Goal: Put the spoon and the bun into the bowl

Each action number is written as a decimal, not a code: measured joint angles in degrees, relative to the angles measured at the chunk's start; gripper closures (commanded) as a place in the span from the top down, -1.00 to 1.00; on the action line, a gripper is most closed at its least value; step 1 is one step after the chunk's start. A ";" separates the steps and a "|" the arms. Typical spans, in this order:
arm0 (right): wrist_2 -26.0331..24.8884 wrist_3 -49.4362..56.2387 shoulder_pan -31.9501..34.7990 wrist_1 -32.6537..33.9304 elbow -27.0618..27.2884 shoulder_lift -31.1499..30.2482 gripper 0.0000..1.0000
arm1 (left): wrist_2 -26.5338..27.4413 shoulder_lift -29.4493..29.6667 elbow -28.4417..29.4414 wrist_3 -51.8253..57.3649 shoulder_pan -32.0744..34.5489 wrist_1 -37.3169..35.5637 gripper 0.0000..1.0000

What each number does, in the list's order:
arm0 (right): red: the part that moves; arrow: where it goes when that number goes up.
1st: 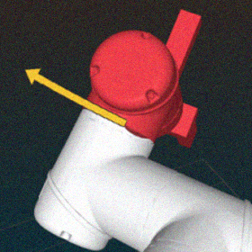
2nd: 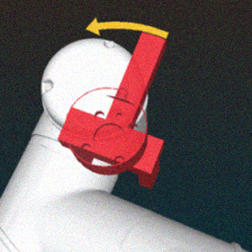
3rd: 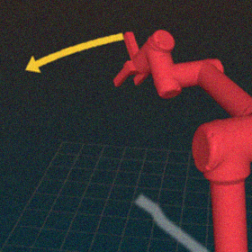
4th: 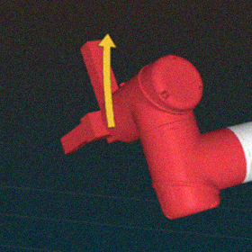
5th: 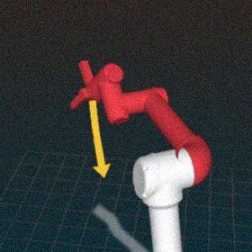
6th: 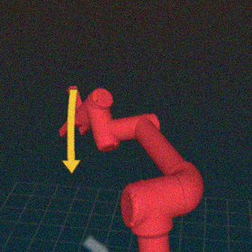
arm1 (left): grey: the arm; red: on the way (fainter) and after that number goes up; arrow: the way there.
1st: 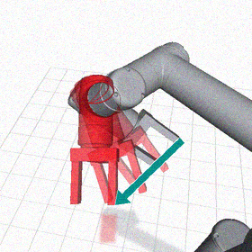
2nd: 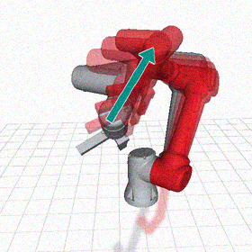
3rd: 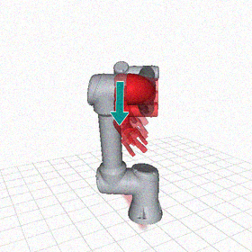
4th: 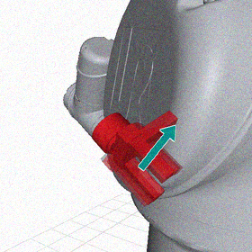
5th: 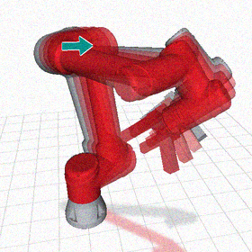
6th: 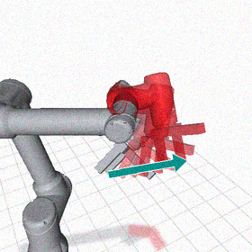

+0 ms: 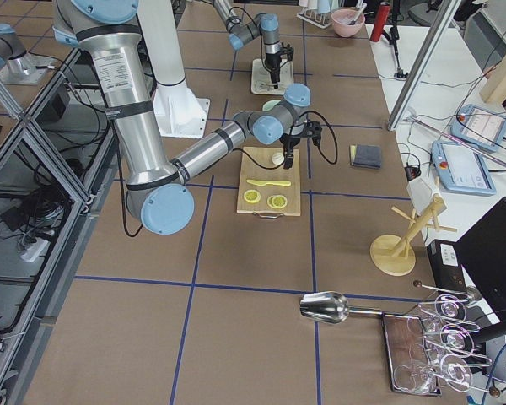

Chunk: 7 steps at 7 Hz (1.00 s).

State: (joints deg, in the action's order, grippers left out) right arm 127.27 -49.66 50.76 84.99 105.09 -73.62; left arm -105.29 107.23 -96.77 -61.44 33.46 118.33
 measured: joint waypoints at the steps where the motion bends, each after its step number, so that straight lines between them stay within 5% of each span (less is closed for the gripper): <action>1: 0.00 0.00 -0.20 0.00 -0.03 0.15 1.00 | 0.00 0.00 0.00 0.00 -0.03 -0.02 -0.10; 4: 0.00 -0.24 -0.43 0.08 -0.12 1.07 1.00 | 0.01 -0.08 0.00 0.00 -0.06 -0.03 -1.00; 7: 0.00 -0.66 -0.86 0.09 -0.15 1.59 1.00 | 0.06 -0.54 -0.70 0.14 0.12 -0.05 -1.00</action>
State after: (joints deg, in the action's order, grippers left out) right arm 127.27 -50.32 49.90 85.08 104.94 -72.03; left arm -105.22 106.69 -97.48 -61.30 33.59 118.28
